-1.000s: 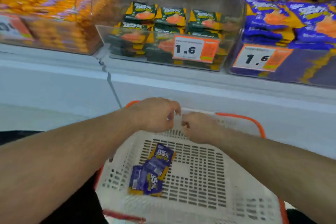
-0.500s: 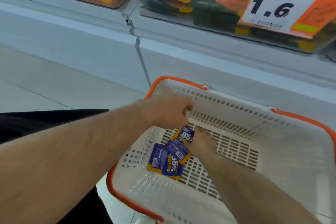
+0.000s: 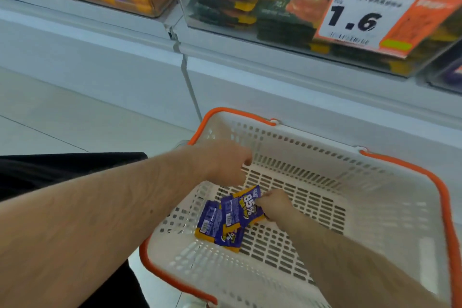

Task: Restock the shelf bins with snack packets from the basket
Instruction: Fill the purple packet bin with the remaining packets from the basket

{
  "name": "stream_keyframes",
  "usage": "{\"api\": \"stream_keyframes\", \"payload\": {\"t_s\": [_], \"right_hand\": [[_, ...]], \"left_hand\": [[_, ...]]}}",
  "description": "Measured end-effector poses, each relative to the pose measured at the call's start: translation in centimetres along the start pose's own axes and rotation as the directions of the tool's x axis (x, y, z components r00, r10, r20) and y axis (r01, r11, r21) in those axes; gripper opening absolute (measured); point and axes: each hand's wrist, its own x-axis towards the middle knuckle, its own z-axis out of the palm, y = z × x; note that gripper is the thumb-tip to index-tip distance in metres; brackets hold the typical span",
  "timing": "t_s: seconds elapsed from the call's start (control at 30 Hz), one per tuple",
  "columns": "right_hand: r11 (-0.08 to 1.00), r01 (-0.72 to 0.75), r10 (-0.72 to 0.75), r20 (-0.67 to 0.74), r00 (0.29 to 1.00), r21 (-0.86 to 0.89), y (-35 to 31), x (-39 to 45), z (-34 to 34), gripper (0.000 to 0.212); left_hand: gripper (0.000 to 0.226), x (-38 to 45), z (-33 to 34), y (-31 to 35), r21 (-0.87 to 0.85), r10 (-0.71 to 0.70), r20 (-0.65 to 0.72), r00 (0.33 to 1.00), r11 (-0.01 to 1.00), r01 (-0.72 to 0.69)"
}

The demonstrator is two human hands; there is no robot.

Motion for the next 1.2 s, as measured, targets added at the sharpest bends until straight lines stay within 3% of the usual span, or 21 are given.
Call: {"api": "stream_keyframes", "payload": {"t_s": [0.17, 0.37, 0.43, 0.5, 0.53, 0.6, 0.67, 0.7, 0.8, 0.93, 1.03, 1.1, 1.13, 1.2], "right_hand": [[0.976, -0.017, 0.028, -0.048, 0.998, 0.217, -3.6, -5.9, -5.2, 0.028], [0.883, 0.127, -0.059, -0.162, 0.985, 0.451, -7.1, -14.4, -11.2, 0.02], [0.808, 0.176, -0.09, -0.177, 0.98, 0.563, -7.9, -16.9, -12.7, 0.021], [0.765, 0.252, -0.136, -0.235, 0.963, 0.593, -8.3, -19.3, -14.2, 0.028], [0.789, 0.313, -0.167, -0.305, 0.937, 0.529, -8.2, -20.2, -14.9, 0.035], [0.885, 0.41, -0.25, -0.514, 0.82, 0.223, -7.6, -22.0, -16.0, 0.041], [0.899, 0.429, -0.381, -0.634, 0.672, -0.085, -6.5, -23.4, -16.5, 0.03], [0.885, 0.431, -0.438, -0.632, 0.639, -0.176, -5.9, -24.1, -16.5, 0.03], [0.834, 0.438, -0.549, -0.587, 0.595, -0.336, -4.5, -25.6, -16.2, 0.069], [0.746, 0.504, -0.655, -0.614, 0.441, -0.435, -4.6, -26.8, -16.4, 0.09], [0.727, 0.536, -0.661, -0.648, 0.379, -0.429, -5.2, -27.7, -17.4, 0.081], [0.711, 0.596, -0.643, -0.69, 0.333, -0.374, -5.4, -28.7, -18.9, 0.07], [0.696, 0.618, -0.637, -0.712, 0.296, -0.366, -5.5, -29.5, -19.9, 0.065], [0.678, 0.618, -0.633, -0.743, 0.215, -0.399, -5.9, -30.9, -22.2, 0.059]], "left_hand": [[0.042, -0.9, -0.3, 2.3, 0.102, 0.033, 0.01, 0.999, 0.994, -0.034], [0.056, -1.7, 0.1, 5.3, 0.048, 0.117, -0.212, 0.97, 0.993, -0.11], [0.034, -2.1, 0.1, 6.3, 0.05, 0.188, -0.368, 0.911, 0.982, -0.182], [0.017, -2.4, -0.2, 7.1, -0.064, 0.212, -0.556, 0.804, 0.953, -0.295], [0.014, -2.5, -0.4, 7.3, -0.192, 0.16, -0.616, 0.771, 0.919, -0.344], [0.017, -2.9, -1.0, 7.7, -0.492, 0.027, -0.619, 0.785, 0.765, -0.415], [0.024, -3.4, -1.7, 8.3, -0.71, -0.034, -0.572, 0.82, 0.521, -0.473], [0.025, -3.7, -2.1, 8.8, -0.773, -0.038, -0.55, 0.834, 0.4, -0.492], [0.022, -4.7, -3.4, 10.6, -0.83, -0.053, -0.537, 0.842, 0.214, -0.515], [0.024, -5.7, -4.7, 13.4, -0.839, -0.034, -0.544, 0.839, 0.057, -0.542], [0.02, -6.3, -6.0, 14.9, -0.819, -0.01, -0.573, 0.819, 0.026, -0.573], [0.016, -6.7, -7.7, 15.6, -0.765, -0.007, -0.641, 0.767, 0.087, -0.638], [0.018, -6.6, -8.7, 15.8, -0.707, -0.012, -0.702, 0.712, 0.132, -0.694], [0.015, -6.4, -10.9, 16.1, -0.505, -0.02, -0.856, 0.516, 0.24, -0.829]]}}
